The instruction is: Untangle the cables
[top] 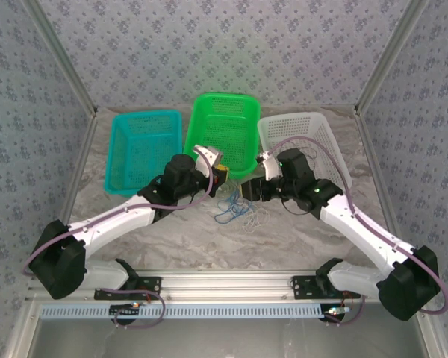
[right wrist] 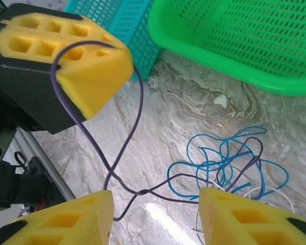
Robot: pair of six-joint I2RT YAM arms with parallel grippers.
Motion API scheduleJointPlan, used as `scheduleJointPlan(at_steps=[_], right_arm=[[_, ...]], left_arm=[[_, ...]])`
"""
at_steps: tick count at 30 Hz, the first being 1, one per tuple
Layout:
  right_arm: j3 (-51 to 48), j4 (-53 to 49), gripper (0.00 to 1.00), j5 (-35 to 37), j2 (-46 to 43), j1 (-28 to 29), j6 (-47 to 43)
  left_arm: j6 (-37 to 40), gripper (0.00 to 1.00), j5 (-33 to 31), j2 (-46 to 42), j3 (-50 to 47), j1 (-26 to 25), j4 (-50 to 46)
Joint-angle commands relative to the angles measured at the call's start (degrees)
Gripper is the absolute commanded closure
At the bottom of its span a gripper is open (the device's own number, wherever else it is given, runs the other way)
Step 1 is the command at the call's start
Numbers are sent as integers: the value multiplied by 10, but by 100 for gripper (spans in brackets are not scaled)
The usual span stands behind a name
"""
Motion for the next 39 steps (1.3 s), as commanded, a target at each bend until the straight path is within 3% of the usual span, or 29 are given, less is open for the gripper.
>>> scheduleJointPlan(at_steps=[1, 20, 27, 33, 36, 39], right_arm=[[-19, 13, 54, 5, -9, -3, 9], [-21, 35, 53, -27, -4, 29, 16], [-36, -5, 55, 10, -18, 31, 1], [-84, -7, 63, 73, -20, 33, -9], [-95, 11, 59, 80, -20, 48, -32], [-100, 20, 49, 111, -16, 78, -81]], left_arm=[[12, 100, -9, -16, 4, -4, 19], [10, 100, -28, 15, 45, -4, -37], [17, 100, -40, 10, 41, -4, -38], [30, 100, -44, -9, 39, -4, -43], [30, 100, -43, -12, 43, -3, -52], [24, 100, -44, -12, 43, -4, -53]])
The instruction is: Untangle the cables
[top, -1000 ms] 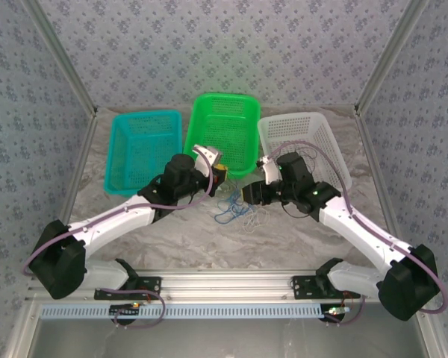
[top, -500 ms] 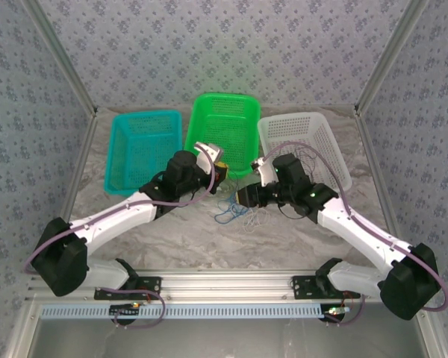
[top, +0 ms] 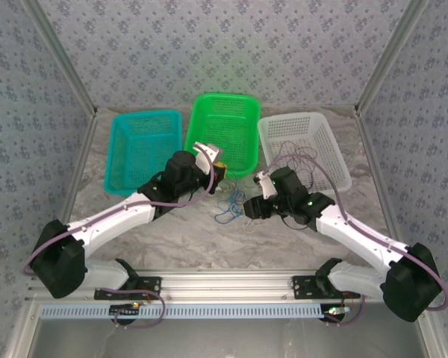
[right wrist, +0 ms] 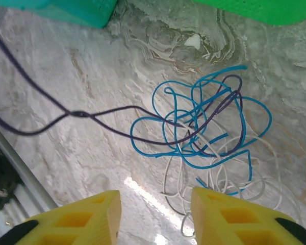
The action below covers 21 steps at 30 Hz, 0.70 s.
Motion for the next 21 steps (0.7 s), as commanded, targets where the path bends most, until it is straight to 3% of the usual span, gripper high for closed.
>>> scheduleJointPlan(at_steps=[1, 6, 21], right_arm=[[-6, 13, 46, 48, -2, 29, -66], [-17, 51, 39, 88, 8, 48, -108], [-15, 147, 41, 129, 89, 66, -173]], left_arm=[[1, 100, -5, -16, 15, -3, -5], [-13, 100, -7, -18, 12, -3, -9], [-36, 99, -8, -29, 9, 4, -8]])
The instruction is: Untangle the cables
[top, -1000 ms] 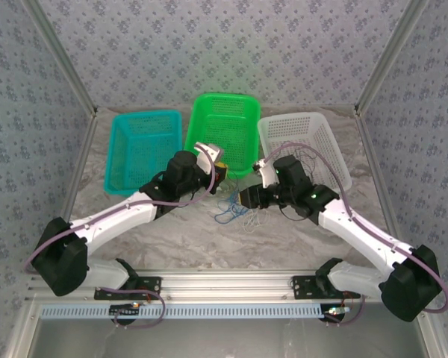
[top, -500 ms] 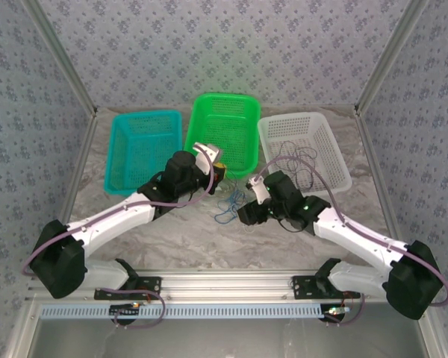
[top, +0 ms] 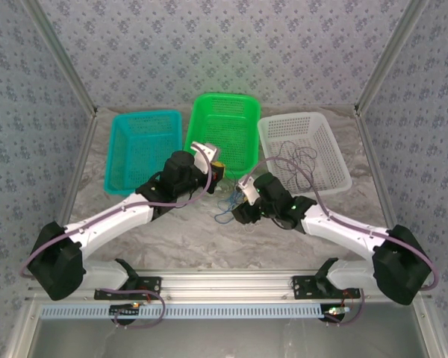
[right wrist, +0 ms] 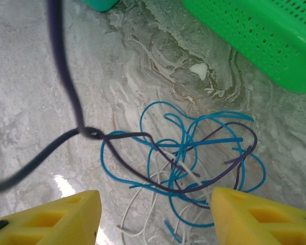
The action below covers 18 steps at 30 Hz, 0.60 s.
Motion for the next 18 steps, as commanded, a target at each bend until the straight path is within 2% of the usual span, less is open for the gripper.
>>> scheduleJointPlan(at_steps=[1, 3, 6, 11, 12, 13, 14, 18], right_arm=[[-1, 40, 42, 23, 18, 2, -19], [0, 51, 44, 26, 26, 3, -24], [2, 57, 54, 21, 35, 3, -27], [-6, 71, 57, 30, 34, 3, -25], [-8, 74, 54, 34, 31, 3, -25], [-10, 75, 41, 37, 28, 3, -24], [-11, 76, 37, 38, 25, 3, -23], [-25, 77, 36, 51, 16, 1, -29]], left_arm=[[-12, 99, -4, -19, 9, 3, 1], [-14, 99, -2, -21, 6, 4, 4], [-20, 99, 1, -24, -1, 5, 7], [-30, 99, 1, -31, -9, 9, 14], [-33, 99, 2, -32, -10, 11, 15], [-36, 98, 2, -33, -12, 13, 15], [-39, 98, 3, -35, -13, 15, 15], [-52, 99, 7, -41, -20, 24, 19]])
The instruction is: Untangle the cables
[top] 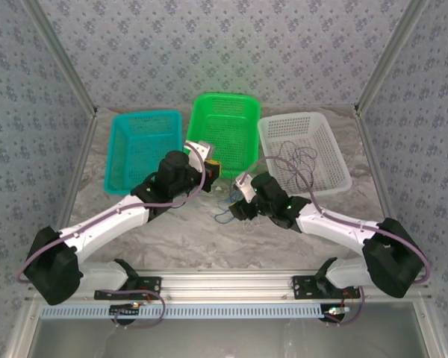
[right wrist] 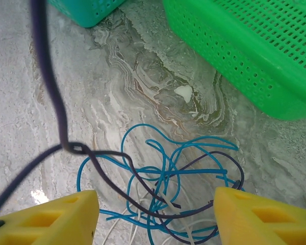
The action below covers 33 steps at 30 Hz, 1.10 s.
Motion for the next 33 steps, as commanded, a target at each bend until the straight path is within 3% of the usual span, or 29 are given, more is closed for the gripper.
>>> scheduleJointPlan(at_steps=[1, 10, 11, 13, 15, 18, 20, 26, 30, 31, 33], right_arm=[[-18, 10, 36, 17, -16, -2, -9], [0, 70, 41, -42, 20, -22, -16], [0, 74, 46, -46, 24, -22, -15], [0, 75, 70, -48, 27, -21, -10], [-6, 73, 83, -47, 14, -19, -4], [-25, 56, 96, -37, -33, -20, 2], [-33, 29, 100, -36, -69, -24, 4], [-23, -90, 100, -68, -161, -36, 8], [4, -144, 100, -105, -192, -47, 22], [11, -156, 100, -112, -197, -50, 24], [34, -180, 100, -126, -202, -56, 27]], left_arm=[[-19, 98, 8, -19, -11, 9, 20], [-63, 98, 23, -31, -37, 26, 61], [-69, 98, 27, -33, -42, 28, 68], [-80, 98, 28, -36, -50, 33, 77], [-83, 98, 28, -41, -56, 37, 76], [-84, 98, 25, -49, -61, 43, 69], [-85, 98, 23, -55, -66, 49, 66], [-74, 93, 4, -52, -56, 58, 22], [-70, 79, 11, -47, -49, 57, 14], [-69, 69, 11, -47, -48, 57, 13], [-68, 39, 9, -49, -49, 55, 9]])
